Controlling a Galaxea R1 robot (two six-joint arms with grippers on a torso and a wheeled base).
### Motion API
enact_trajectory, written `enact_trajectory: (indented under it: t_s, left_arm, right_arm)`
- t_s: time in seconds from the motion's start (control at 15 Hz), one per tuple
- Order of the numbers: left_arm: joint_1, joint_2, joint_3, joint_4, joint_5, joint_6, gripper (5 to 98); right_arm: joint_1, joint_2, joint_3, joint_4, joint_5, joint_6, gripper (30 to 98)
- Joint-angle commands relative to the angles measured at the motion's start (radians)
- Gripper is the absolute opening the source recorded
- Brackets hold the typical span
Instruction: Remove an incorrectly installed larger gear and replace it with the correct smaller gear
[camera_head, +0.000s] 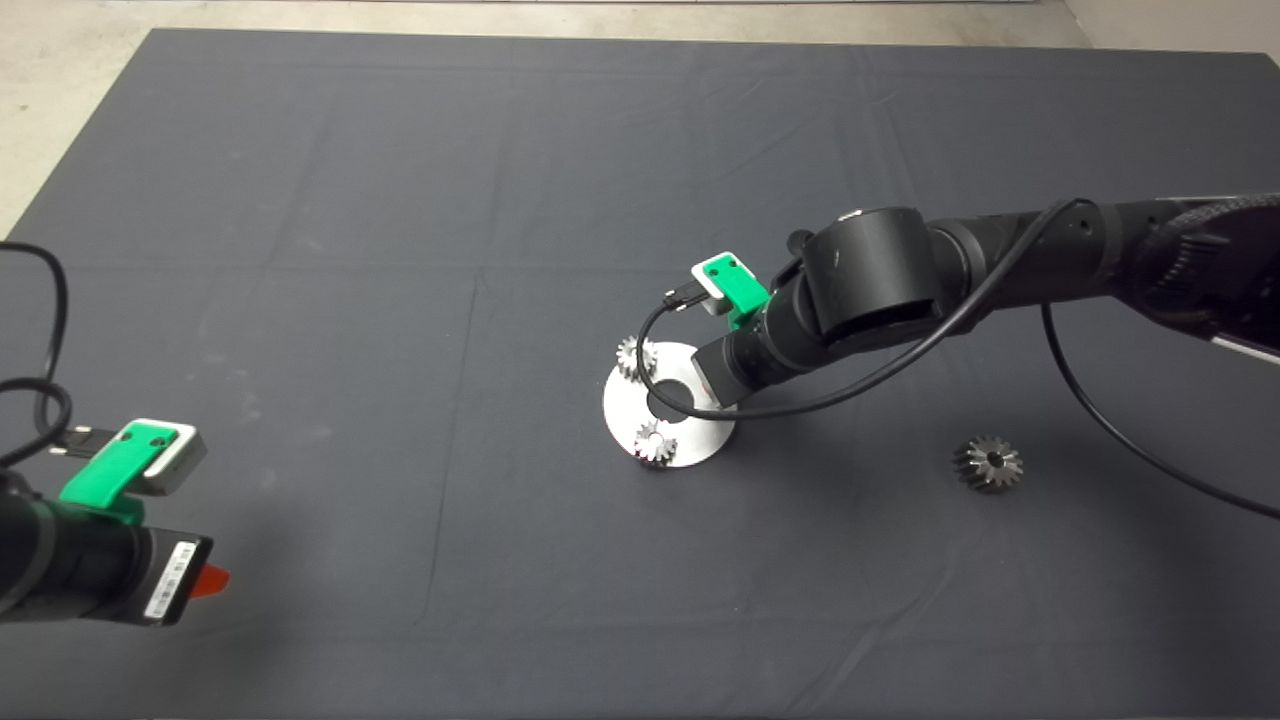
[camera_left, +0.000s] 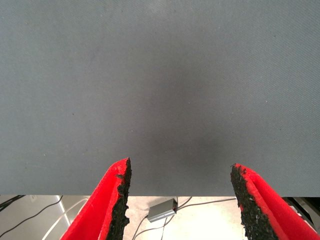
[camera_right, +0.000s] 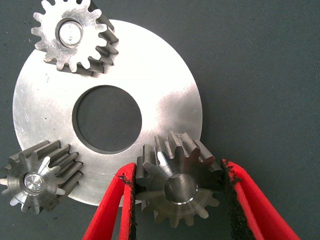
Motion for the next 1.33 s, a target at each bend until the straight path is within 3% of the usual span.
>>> enact_trajectory:
  t_s: [0.0, 0.87, 1.0, 1.27]
  left_arm:
    - [0.000, -0.005, 0.009, 0.026, 0.025, -0.005, 49.4]
    - [0.004, -0.011, 0.009, 0.029, 0.024, -0.006, 49.4]
    - [0.044, -0.010, 0.009, 0.043, 0.021, -0.008, 49.4]
    - [0.049, -0.011, 0.010, 0.054, 0.021, -0.009, 49.4]
  right_arm:
    - [0.023, 0.008, -0.015, -0.051, -0.085, -0.003, 34.8]
    - [0.023, 0.000, -0.009, -0.049, -0.089, -0.002, 34.8]
    - [0.020, -0.004, -0.007, -0.048, -0.088, -0.002, 34.9]
    - [0.000, 0.002, -0.004, -0.047, -0.090, -0.002, 34.8]
